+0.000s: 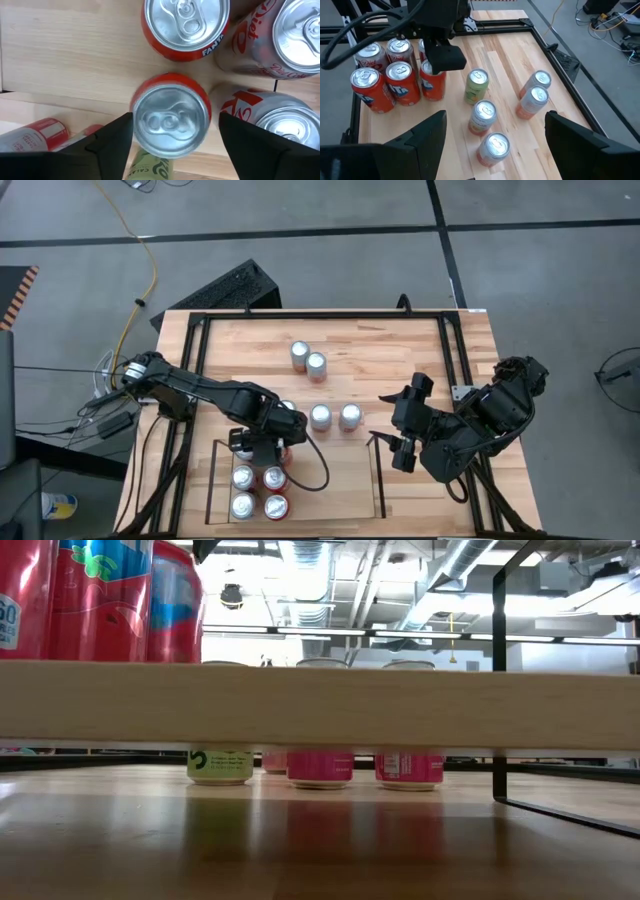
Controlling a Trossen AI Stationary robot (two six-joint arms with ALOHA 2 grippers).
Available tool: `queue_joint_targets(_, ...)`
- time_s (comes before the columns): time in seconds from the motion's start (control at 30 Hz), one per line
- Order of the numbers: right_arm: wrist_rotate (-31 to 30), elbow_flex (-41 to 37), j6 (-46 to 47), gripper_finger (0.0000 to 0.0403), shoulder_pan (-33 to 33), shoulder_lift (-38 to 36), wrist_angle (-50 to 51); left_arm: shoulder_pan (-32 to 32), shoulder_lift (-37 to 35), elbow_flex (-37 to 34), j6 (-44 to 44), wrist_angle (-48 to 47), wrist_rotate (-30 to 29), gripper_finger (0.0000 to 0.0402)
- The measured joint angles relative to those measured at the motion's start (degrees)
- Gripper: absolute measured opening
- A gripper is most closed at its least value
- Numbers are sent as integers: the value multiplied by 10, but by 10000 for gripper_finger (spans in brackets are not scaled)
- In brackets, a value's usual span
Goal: Place canned beverage on shelf
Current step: Put the red soda can on the shelf aligned with the other red soda can, then put the white soda can on the shelf
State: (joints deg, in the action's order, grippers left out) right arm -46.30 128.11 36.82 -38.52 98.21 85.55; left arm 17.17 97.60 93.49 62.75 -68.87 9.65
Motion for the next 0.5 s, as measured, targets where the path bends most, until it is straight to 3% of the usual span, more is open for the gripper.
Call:
queue_joint_targets(0.27, 0, 0, 0, 310, 0, 0, 8, 0, 0, 0, -10, 0, -4, 292)
queue_joint_targets(0.5, 0, 0, 2, 310, 0, 0, 8, 0, -2, 20, -26, -3, -97, 292)
